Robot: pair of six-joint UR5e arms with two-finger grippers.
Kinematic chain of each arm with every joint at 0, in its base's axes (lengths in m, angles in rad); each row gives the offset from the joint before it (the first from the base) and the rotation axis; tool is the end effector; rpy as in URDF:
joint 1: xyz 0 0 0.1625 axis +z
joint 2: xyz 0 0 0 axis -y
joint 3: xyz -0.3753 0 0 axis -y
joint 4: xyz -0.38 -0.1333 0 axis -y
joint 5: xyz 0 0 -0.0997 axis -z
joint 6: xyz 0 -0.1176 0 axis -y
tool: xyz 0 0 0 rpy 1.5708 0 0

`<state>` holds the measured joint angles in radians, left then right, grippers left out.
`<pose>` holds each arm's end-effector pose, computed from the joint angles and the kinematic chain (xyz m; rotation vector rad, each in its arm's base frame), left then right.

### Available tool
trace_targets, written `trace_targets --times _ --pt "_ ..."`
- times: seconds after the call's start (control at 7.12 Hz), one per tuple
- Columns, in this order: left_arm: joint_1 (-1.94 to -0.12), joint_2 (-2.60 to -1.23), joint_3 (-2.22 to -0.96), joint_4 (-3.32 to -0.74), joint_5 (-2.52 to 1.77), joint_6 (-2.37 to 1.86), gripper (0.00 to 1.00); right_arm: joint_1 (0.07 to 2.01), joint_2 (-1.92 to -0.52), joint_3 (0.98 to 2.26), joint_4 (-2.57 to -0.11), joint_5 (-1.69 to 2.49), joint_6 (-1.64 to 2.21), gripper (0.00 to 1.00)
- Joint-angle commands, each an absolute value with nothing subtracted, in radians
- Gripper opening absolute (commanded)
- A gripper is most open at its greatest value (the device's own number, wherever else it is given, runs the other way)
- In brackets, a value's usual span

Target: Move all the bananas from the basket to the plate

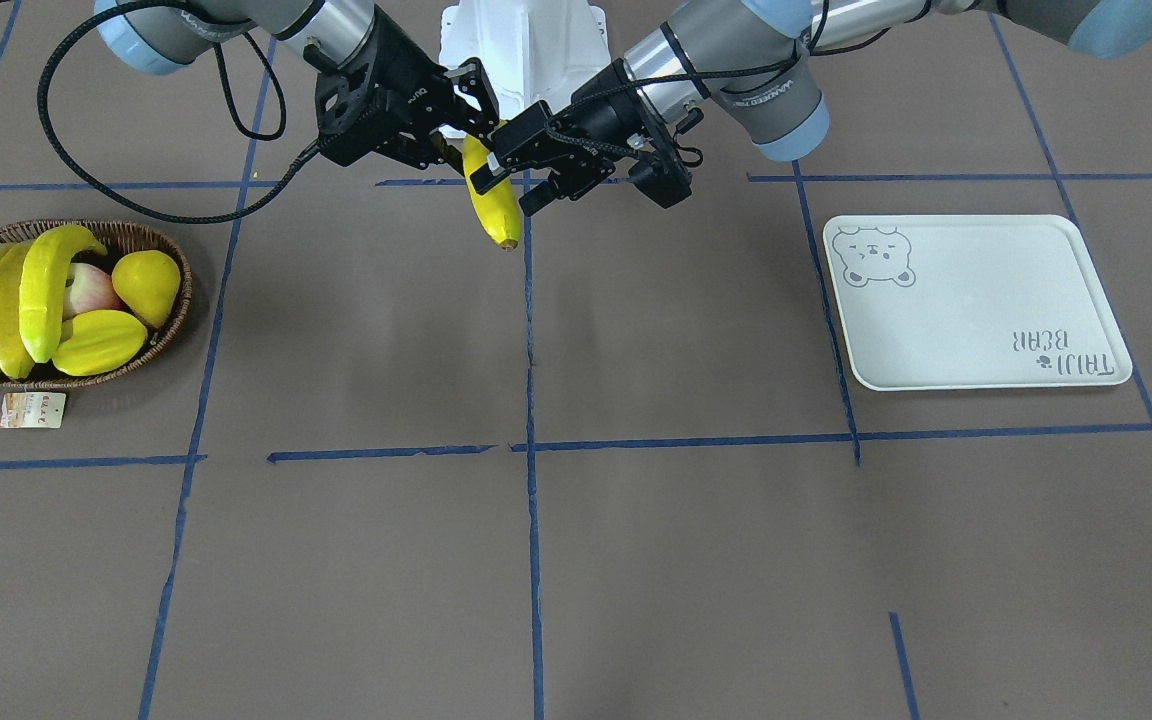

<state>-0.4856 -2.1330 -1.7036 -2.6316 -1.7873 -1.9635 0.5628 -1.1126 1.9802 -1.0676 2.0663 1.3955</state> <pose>0.4682 -0.3693 0.1176 -0.0772 1.7714 -0.4496 -0.4095 -0.3498 0.1321 0.0962 -1.3918 -0.0170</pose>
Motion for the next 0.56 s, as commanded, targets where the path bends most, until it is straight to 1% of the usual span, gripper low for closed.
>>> trace_targets --times 0.0,0.14,0.28,0.42 --pt "-0.480 -2.138 -1.703 -2.629 -1.787 -1.962 0.89 0.555 -1.112 1.980 -1.068 2.063 1.399 0.01" --pt "-0.482 -2.140 -1.703 -2.629 -1.789 -1.963 0.74 0.552 -1.108 1.979 -1.068 2.063 1.399 0.01" --pt "-0.482 -2.138 -1.712 -2.629 -1.787 -1.960 0.41 0.549 -1.108 1.977 -1.069 2.062 1.399 0.01" --pt "-0.483 -2.132 -1.718 -2.628 -1.787 -1.959 0.05 0.546 -1.106 1.976 -1.069 2.062 1.402 0.05"
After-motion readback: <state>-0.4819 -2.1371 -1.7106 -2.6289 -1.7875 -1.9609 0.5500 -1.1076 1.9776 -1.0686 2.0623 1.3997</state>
